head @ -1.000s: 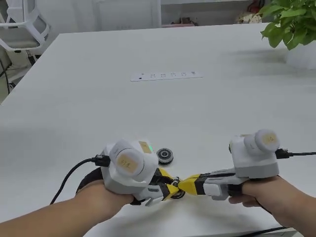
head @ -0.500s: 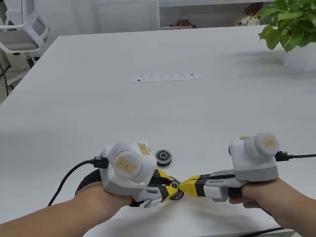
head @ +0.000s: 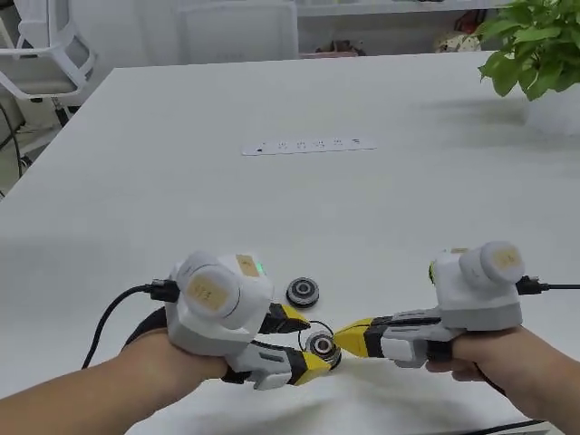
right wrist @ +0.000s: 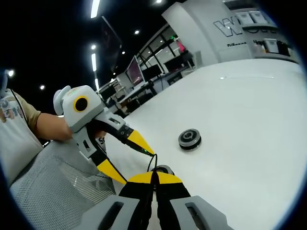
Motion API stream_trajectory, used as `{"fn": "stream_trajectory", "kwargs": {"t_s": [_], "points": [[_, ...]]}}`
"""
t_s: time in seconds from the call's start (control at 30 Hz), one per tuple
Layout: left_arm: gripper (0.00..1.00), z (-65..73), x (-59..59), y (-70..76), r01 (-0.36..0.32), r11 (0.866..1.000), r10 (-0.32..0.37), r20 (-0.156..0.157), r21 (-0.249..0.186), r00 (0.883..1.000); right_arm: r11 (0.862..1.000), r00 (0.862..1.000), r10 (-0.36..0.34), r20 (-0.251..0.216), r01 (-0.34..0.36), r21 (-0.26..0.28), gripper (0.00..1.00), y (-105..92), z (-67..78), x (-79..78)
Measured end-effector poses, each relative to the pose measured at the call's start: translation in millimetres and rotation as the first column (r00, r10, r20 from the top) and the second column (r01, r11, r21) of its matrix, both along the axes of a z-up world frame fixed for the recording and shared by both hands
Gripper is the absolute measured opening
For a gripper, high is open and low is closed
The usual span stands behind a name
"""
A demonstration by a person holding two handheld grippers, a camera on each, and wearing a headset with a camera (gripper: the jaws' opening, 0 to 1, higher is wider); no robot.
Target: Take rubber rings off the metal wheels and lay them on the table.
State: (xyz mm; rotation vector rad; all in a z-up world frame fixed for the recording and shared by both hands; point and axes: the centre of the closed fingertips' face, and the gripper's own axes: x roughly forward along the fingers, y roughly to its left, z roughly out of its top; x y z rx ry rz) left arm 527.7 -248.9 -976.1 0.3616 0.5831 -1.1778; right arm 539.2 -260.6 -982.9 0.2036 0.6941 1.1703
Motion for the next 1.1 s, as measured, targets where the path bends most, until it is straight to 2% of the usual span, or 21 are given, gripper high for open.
{"fn": "stream_trajectory", "kwargs": {"t_s": [0.07,0.13,0.4,0.5,0.57,0.77,0.93,1.1], "points": [[0.43,4.1,-0.8,4.1,-0.010,1.000,0.010,-0.002,-0.003,1.000,1.000,1.000,0.004,0.004,-0.004,0.003,0.00,0.3,3.1,0.4],[0.45,9.1,-1.1,9.1,-0.016,1.000,0.016,0.011,-0.006,1.000,1.000,1.000,0.009,0.008,-0.009,0.005,0.00,1.0,6.2,0.7],[0.60,26.5,-2.0,28.8,-0.058,0.998,0.059,0.017,-0.035,0.998,1.000,1.000,0.028,0.014,-0.028,0.010,0.00,6.2,14.9,2.3],[0.64,32.3,-2.4,36.0,-0.067,0.997,0.068,0.037,-0.035,0.997,0.999,0.999,0.041,0.021,-0.042,0.005,0.00,10.1,17.2,2.9],[0.68,35.7,-3.2,41.9,-0.073,0.996,0.075,0.037,-0.042,0.997,0.999,0.998,0.050,0.025,-0.050,0.001,0.00,14.1,20.0,3.2],[0.77,40.5,-3.2,55.0,-0.103,0.993,0.105,0.023,-0.056,0.994,0.996,0.996,0.086,0.031,-0.085,-0.021,0.00,21.9,19.9,5.8],[0.84,40.7,-5.0,67.2,-0.120,0.992,0.121,0.019,-0.047,0.993,0.991,0.992,0.124,0.036,-0.122,-0.055,0.00,31.6,18.7,10.3],[0.86,40.8,-5.6,80.2,-0.140,0.989,0.141,0.022,-0.039,0.990,0.986,0.988,0.150,0.041,-0.147,-0.084,0.00,40.4,14.0,14.3]]}}
